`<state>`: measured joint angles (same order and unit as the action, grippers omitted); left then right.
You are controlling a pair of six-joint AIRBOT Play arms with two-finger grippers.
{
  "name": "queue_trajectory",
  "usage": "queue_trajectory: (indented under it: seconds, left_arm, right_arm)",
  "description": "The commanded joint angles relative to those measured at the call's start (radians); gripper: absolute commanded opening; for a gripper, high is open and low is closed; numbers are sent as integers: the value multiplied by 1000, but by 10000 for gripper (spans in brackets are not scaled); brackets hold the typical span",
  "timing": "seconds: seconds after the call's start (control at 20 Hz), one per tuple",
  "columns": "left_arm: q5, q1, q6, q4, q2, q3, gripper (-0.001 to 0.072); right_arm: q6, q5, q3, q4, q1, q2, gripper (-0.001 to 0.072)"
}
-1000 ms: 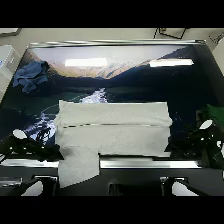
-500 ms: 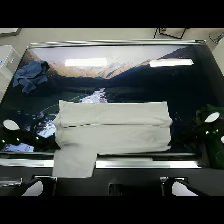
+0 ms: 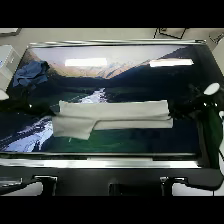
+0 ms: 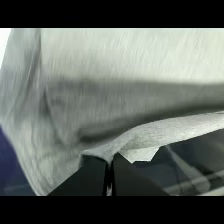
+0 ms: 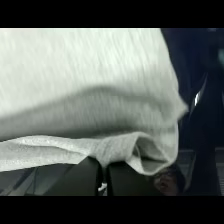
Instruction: Fold the clothes and pants, and hang the long-sleeved shirts on hangers.
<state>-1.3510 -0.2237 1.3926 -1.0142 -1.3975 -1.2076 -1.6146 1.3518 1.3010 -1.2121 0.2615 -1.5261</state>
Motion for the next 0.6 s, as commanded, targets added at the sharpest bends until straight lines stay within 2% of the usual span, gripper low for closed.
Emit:
queue_trajectory:
  seconds: [0.0,0.25,0.35,0.4,0.45,0.5,0.55]
  left_arm:
    - [27,44,52,10,-183,-216,27]
    - [36,69,81,10,-363,-292,28]
    - [35,69,109,10,-399,-292,36]
    - [34,69,112,10,-401,-292,147]
    - [31,67,111,10,-397,-294,372]
    - [13,61,105,9,-393,-305,550]
    - [-16,51,96,9,-389,-323,561]
  right_arm:
    - [-31,-39,145,-5,-24,-148,46]
    - [-31,-133,162,83,-24,-229,54]
    - [-31,-146,163,120,-24,-243,94]
    - [-31,-145,163,120,-20,-242,112]
    - [-31,-125,168,118,-11,-240,262]
    - [-31,-90,183,109,4,-239,498]
    - [-30,-45,204,85,28,-239,645]
